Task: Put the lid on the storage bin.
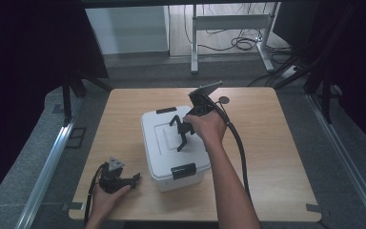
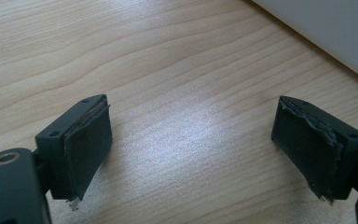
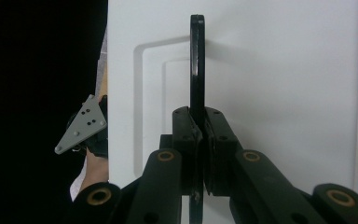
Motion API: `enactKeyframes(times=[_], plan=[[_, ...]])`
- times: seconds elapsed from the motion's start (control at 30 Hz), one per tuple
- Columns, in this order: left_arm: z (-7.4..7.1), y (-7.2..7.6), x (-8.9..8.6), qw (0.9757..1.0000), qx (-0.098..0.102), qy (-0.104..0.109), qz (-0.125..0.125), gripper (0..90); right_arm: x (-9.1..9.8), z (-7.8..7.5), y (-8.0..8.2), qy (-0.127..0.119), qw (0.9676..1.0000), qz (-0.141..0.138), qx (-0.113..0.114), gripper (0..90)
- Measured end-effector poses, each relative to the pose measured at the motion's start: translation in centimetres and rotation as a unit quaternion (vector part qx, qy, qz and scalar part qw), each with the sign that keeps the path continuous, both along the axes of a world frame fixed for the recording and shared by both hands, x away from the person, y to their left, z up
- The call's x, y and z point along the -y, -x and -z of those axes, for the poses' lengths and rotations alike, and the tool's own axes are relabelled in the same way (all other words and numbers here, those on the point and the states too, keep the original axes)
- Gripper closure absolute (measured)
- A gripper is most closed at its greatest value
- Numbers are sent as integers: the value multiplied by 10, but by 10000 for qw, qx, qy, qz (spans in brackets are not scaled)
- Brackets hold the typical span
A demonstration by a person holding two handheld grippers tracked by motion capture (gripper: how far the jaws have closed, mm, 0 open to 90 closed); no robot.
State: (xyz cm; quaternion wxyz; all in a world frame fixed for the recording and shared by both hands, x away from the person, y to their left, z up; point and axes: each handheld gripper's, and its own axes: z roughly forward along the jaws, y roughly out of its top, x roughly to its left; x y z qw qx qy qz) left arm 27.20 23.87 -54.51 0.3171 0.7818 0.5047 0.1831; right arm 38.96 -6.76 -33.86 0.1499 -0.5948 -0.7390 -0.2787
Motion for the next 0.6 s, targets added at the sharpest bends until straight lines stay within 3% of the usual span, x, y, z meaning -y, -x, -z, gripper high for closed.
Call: enactKeyframes(times=[0.6], plan=[[0,0,0,10000,-20,-12,25,120,-2,26,-8,-256,9996,26,-82,839]])
